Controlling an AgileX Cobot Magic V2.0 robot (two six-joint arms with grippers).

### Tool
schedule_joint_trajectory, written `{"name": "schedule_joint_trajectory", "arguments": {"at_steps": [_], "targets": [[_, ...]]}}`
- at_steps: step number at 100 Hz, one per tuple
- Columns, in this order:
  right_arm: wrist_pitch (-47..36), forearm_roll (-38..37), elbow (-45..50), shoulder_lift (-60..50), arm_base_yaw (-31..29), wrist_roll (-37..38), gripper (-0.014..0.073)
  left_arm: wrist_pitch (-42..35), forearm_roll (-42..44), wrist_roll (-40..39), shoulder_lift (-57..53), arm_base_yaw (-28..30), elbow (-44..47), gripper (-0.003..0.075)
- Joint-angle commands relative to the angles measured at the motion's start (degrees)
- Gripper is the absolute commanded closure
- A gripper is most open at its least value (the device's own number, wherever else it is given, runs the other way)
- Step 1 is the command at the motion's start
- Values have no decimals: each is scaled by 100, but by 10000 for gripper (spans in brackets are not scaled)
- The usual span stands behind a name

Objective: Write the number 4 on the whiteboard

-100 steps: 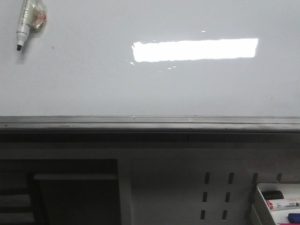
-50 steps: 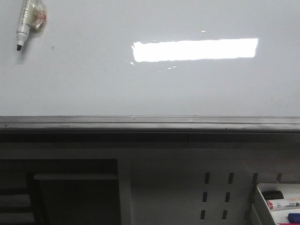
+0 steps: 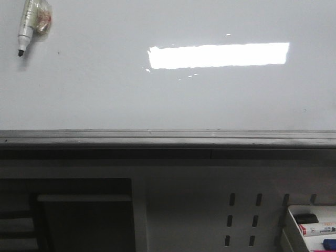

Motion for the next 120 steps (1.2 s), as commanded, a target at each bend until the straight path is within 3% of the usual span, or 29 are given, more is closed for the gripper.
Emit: {"name": "schedule_joint_trajectory", "arguments": {"at_steps": [1,9,35,63,70,75,87,94,100,106,120], "targets": [[25,94,-214,-81,-1,-21,655,-215,-241,-64,-111,14,-111,741],[331,22,-520,100,-1,-190,638,239,-50,-18,71,14,-399,741],[1493,-456,-1770,1692,-1,-476,638,1613,1709,-18,1430,14,-1804,741],[2088,-456,-2680,2913,9,-889,634,1901,1851,-18,2669,14,-2608,740],[2106,-456,-2753,3032,21,-901,583,1855,1838,-18,2851,14,-2660,740],[2115,-444,-2756,3094,21,-901,496,1829,1838,-18,2978,14,-2685,732],[2121,-432,-2756,3158,21,-901,222,1529,1828,-18,3254,14,-2782,606],[2121,-420,-2756,3183,21,-901,122,1347,1732,-18,3419,14,-2863,441],[2121,-408,-2756,3192,21,-901,112,1317,1723,-18,3557,14,-2930,311],[2085,-380,-2756,3192,21,-901,120,1317,1723,-18,3717,4,-3018,253],[2000,-222,-2756,3192,21,-901,126,1279,1692,158,4188,-320,-3286,291]]}}
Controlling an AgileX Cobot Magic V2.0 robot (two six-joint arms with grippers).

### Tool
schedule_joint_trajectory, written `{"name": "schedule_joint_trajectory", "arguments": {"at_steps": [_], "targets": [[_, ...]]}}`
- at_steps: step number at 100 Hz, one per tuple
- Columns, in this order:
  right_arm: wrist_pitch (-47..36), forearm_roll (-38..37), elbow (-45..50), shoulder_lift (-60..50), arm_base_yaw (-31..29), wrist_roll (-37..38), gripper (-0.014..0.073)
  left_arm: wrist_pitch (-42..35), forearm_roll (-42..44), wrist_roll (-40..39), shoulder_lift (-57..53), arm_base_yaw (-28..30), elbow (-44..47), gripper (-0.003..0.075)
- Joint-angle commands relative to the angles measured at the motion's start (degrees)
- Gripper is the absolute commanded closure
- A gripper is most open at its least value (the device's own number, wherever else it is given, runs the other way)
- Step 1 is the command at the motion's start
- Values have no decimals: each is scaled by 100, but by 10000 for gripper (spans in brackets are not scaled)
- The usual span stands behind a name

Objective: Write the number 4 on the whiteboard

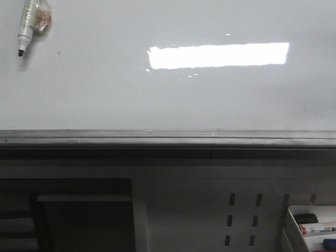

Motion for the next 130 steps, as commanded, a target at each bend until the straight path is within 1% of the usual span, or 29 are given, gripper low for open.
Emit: {"name": "schedule_joint_trajectory", "arguments": {"at_steps": [1,12,24,43,60,94,130], "targets": [[-380,220,-209,90,9,-82,126,-476,-114,168,323,-269,-385,295],[-389,251,-209,90,9,-82,126,-759,-93,464,761,-756,-634,351],[-350,251,-209,90,9,-82,126,-1131,-64,538,1340,-1050,-904,366],[-263,251,-209,90,9,-82,126,-1240,-55,538,2080,-1052,-1358,366],[-263,251,-209,90,9,-82,126,-1354,71,538,2499,-1052,-1576,366],[-260,251,-209,90,9,-82,126,-1632,84,538,2679,-736,-1575,366],[-283,251,-209,90,9,-82,126,-1661,84,538,3035,-751,-1730,366]]}}
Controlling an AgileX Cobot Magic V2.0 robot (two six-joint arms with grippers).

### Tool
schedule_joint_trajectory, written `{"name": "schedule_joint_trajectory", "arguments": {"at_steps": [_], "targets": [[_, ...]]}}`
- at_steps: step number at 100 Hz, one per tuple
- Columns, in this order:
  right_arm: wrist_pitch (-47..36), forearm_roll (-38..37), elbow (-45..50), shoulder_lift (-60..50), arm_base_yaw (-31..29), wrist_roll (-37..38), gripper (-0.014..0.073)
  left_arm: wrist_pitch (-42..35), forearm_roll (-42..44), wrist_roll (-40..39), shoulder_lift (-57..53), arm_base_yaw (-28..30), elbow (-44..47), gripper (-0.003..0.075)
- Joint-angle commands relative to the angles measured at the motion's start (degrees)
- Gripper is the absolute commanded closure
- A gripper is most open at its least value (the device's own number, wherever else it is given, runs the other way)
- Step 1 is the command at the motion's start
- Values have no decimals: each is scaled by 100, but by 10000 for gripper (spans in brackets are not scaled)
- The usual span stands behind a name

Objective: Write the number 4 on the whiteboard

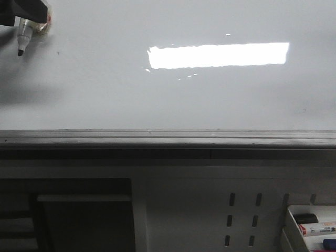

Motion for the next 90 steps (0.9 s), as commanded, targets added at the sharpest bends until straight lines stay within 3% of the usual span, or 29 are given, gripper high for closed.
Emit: {"name": "schedule_joint_trajectory", "arguments": {"at_steps": [1,19,48,90], "targets": [[-305,156,-209,90,9,-72,126,-453,-1,-2,-38,5,-257,366],[-294,156,-209,90,9,-72,126,-465,10,-2,37,5,-285,407],[-294,156,-209,90,9,-72,126,-450,255,-2,136,5,-285,743],[-285,156,-209,90,9,-72,126,-449,278,-2,-34,5,-285,741]]}}
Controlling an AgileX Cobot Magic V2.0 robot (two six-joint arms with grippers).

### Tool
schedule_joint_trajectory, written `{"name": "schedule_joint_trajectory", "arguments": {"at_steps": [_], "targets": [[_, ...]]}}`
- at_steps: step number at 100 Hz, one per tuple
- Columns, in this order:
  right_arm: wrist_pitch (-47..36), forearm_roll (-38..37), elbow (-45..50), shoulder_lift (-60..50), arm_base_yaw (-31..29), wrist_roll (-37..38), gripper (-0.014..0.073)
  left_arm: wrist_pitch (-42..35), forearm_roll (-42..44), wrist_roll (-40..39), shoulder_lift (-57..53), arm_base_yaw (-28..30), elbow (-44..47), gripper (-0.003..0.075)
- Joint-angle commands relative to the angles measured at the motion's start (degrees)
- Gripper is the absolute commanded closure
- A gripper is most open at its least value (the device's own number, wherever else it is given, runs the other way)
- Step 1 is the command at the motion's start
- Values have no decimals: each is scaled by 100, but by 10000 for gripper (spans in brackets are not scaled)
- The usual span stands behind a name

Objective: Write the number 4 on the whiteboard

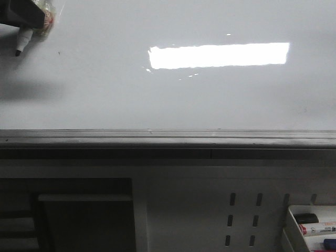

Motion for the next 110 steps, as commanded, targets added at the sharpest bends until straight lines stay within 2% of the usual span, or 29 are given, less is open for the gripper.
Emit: {"name": "schedule_joint_trajectory", "arguments": {"at_steps": [1,18,26,37,53,68,94,110], "targets": [[-285,156,-200,90,9,-60,126,-379,49,-2,-273,5,-187,741],[-241,156,-200,90,9,-63,126,-79,437,-2,-787,5,-187,741],[-152,193,-200,90,9,-117,126,301,718,-2,-1073,-17,-187,741],[119,835,-200,103,9,-713,126,886,1283,38,-1459,-262,-187,741],[928,2343,-413,496,9,-2135,126,1479,1403,782,-1774,-1142,-187,741],[2084,3324,-905,1129,9,-3136,126,1761,1487,927,-1733,-2094,-187,741],[3425,3398,-1736,2121,12,-3337,126,1806,1566,968,-1211,-3283,-163,741],[3716,3348,-2003,2511,163,-3337,126,1609,1708,968,-870,-3813,-163,741]]}}
